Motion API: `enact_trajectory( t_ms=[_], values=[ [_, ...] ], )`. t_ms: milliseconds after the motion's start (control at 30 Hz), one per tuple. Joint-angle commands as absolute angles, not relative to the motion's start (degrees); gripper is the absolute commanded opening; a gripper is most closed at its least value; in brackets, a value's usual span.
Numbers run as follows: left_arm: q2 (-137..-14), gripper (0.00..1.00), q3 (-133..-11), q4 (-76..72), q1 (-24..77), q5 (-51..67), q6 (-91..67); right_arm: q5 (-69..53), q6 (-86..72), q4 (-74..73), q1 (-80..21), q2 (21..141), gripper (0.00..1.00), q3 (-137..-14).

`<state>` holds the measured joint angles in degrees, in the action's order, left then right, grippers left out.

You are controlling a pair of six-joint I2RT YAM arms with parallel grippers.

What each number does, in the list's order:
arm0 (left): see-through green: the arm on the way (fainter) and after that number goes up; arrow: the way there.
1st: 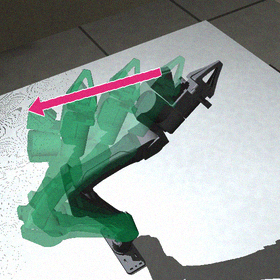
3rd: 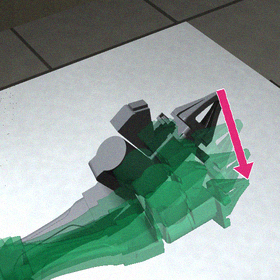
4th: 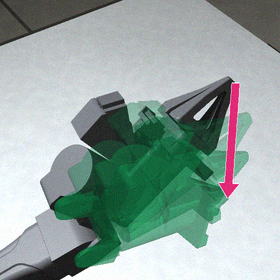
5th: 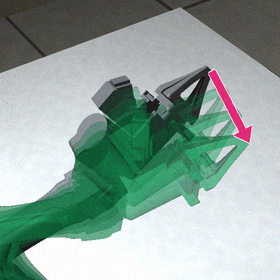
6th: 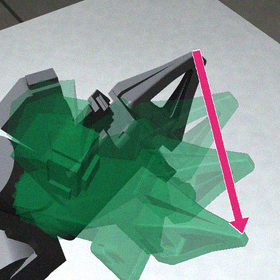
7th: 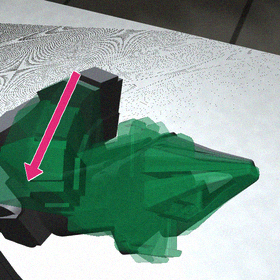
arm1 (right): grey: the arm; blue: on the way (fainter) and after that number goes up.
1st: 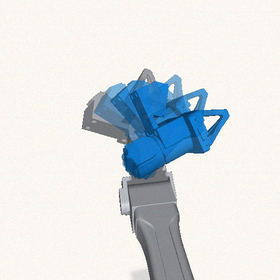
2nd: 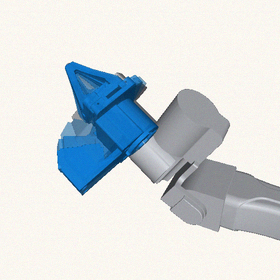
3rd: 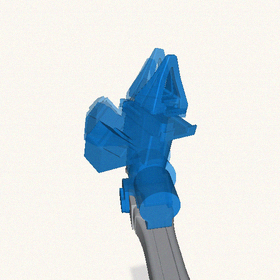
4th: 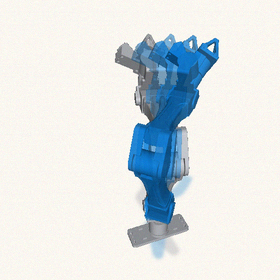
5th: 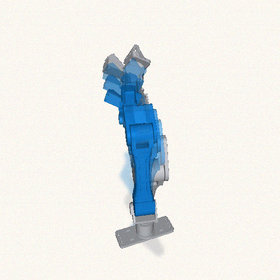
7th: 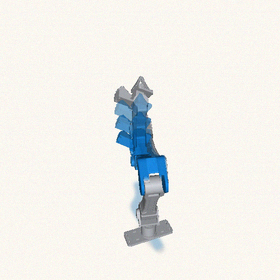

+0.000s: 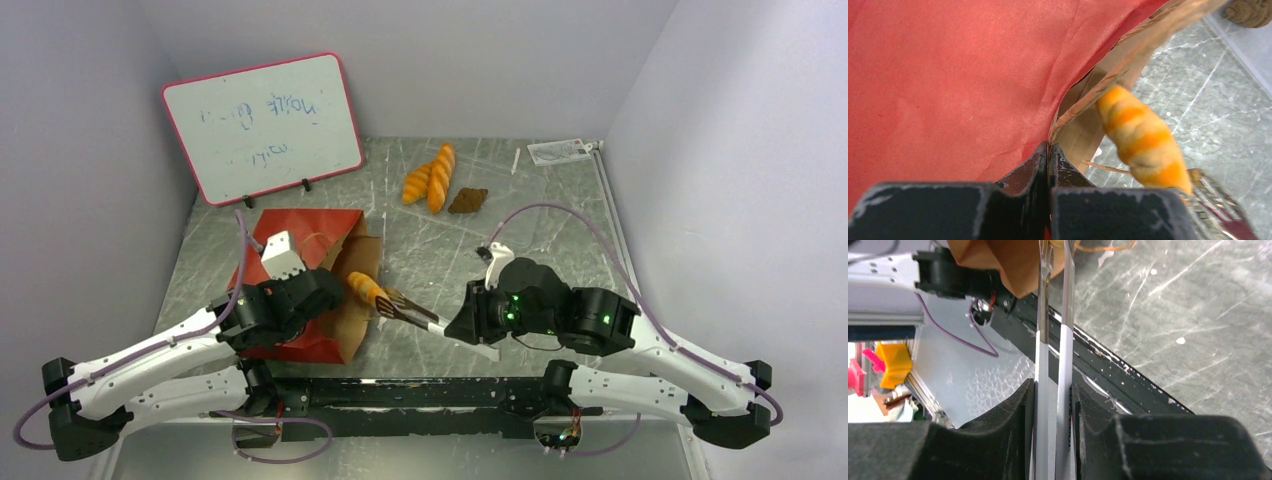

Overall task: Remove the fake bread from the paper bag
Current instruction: Take out the fake bread from the paper bag, then place the fake bread in the container.

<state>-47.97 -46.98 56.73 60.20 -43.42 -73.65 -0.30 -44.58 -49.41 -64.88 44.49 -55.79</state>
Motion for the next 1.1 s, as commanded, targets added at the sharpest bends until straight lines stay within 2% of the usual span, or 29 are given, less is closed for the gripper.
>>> enact_trajectory(
  t_ms=[0, 200, 467, 900, 1067],
  values=[
    [-49.45, 0.07, -48.35, 59.68, 60.38, -46.23, -75.64, 5.8, -45.46, -49.08, -64.77, 45.76, 0.0, -61.44],
    [-49.3, 0.07, -47.42, 63.64, 60.38, -45.55, -80.13, 11.37, -46.68, -48.65, -64.78, 50.38, 0.0, -66.93],
    [-41.23, 0.07, -47.24, 69.04, 60.39, -47.81, -82.84, 21.22, -49.03, -52.65, -64.76, 55.19, 0.0, -72.33],
    [-39.24, 0.07, -48.98, 60.72, 60.4, -45.01, -68.35, 44.02, -52.9, -54.96, -63.02, 62.44, 0.0, -75.31],
    [-38.37, 0.07, -48.51, 58.27, 60.38, -43.54, -65.09, 44.89, -48.34, -51.05, -56.52, 63.51, 0.0, -75.33]
  ],
)
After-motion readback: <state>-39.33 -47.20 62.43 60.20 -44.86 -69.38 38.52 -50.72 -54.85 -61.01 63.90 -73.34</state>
